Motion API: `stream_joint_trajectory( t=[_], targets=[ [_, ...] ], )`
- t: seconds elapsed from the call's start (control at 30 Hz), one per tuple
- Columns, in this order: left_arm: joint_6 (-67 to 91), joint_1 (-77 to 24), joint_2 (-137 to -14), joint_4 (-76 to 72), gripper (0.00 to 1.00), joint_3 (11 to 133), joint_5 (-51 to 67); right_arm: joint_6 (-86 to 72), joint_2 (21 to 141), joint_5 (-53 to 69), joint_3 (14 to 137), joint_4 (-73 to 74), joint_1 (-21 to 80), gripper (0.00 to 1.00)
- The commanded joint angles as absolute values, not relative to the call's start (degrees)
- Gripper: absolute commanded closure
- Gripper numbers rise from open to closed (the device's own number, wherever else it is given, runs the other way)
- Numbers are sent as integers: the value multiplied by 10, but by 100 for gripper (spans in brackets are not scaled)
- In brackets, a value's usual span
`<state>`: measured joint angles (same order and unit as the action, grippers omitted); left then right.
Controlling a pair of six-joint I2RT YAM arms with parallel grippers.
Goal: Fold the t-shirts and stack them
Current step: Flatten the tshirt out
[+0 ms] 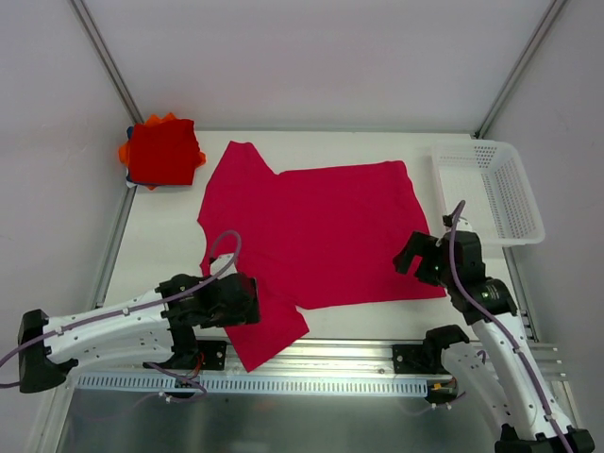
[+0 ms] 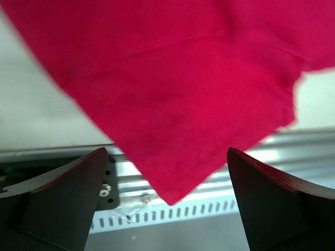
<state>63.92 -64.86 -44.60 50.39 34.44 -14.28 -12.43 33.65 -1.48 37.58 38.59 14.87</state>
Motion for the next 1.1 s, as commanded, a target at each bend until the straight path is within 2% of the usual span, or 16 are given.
stream_joint_trajectory(
  t=[0.0,0.07,0.13,0.23,0.67,0.8,0.83,0.9,0.93,1.07],
  targets=[
    [804,-684,-488,633,1,353,-260,-120,348,23,363,370,154,1],
    [894,-698,-538,733,1,372,-300,-115,350,22,356,367,154,1],
    [940,-705,-564,766,1,377,-314,-111,345,20,346,358,155,1],
    [981,-714,-601,749,1,374,-307,-119,350,31,332,337,155,1],
    [1106,-747,-608,646,3,304,-305,-126,388,56,312,292,162,1],
    [1151,-769,-647,640,14,301,-305,-126,388,55,311,294,164,1],
    [1163,-777,-653,639,23,301,-303,-125,388,55,310,295,164,0],
    [1194,-804,-671,638,30,307,-300,-126,388,52,308,294,166,1],
    [1209,-813,-680,638,38,311,-298,-126,390,50,307,294,166,1],
    [1241,-853,-730,637,46,332,-287,-126,398,45,305,294,168,1]
  ],
)
